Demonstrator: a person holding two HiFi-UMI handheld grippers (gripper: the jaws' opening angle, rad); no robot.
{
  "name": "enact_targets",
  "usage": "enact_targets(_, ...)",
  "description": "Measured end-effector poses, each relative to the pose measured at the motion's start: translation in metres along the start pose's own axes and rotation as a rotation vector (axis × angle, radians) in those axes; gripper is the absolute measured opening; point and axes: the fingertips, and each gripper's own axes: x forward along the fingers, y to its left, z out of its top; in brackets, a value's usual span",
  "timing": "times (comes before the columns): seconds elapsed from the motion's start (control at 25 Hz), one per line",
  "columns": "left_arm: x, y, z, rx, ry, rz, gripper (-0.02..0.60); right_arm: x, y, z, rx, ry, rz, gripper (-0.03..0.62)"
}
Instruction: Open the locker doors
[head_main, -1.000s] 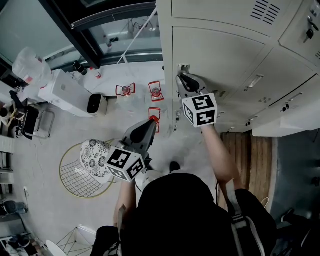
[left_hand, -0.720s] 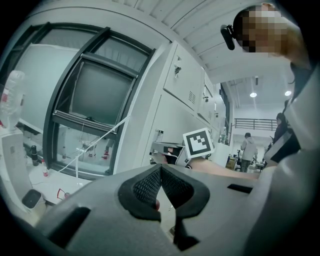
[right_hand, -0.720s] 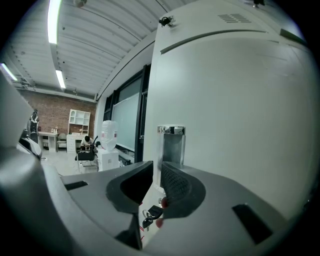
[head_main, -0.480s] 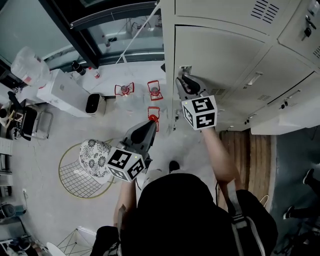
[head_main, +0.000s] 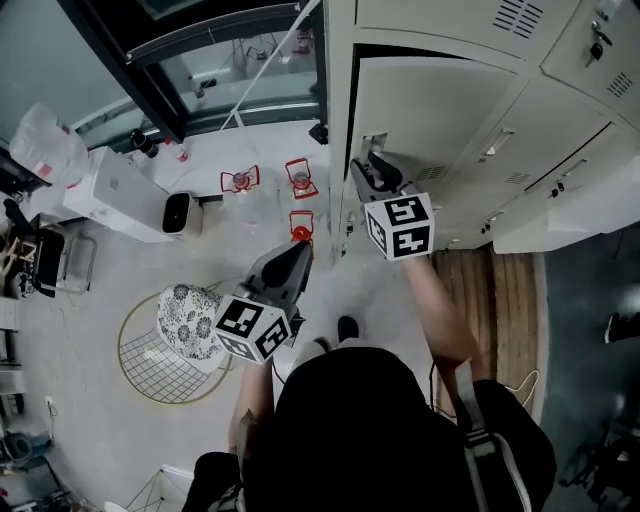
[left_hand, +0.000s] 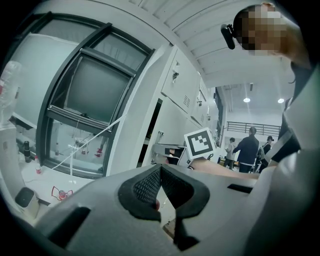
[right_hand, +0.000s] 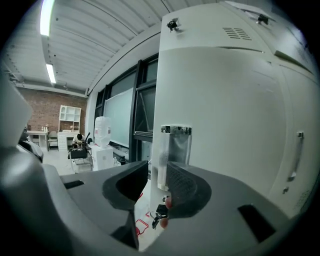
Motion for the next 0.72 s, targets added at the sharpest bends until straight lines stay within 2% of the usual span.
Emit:
enact_targets(0.28,-0.027,0.001,-0.001,-0.006,0.000,-0.027,0.018,-0.016,0.006,-0.002,0.028,0.017,-0.103,0.141)
enact_targets(0.72,-0.053,-0.009,-0.004,-0.002,0.002,-0.088,0.018,-0.049,0.008,-0.009,0.068,0.031,-0.226,0.129)
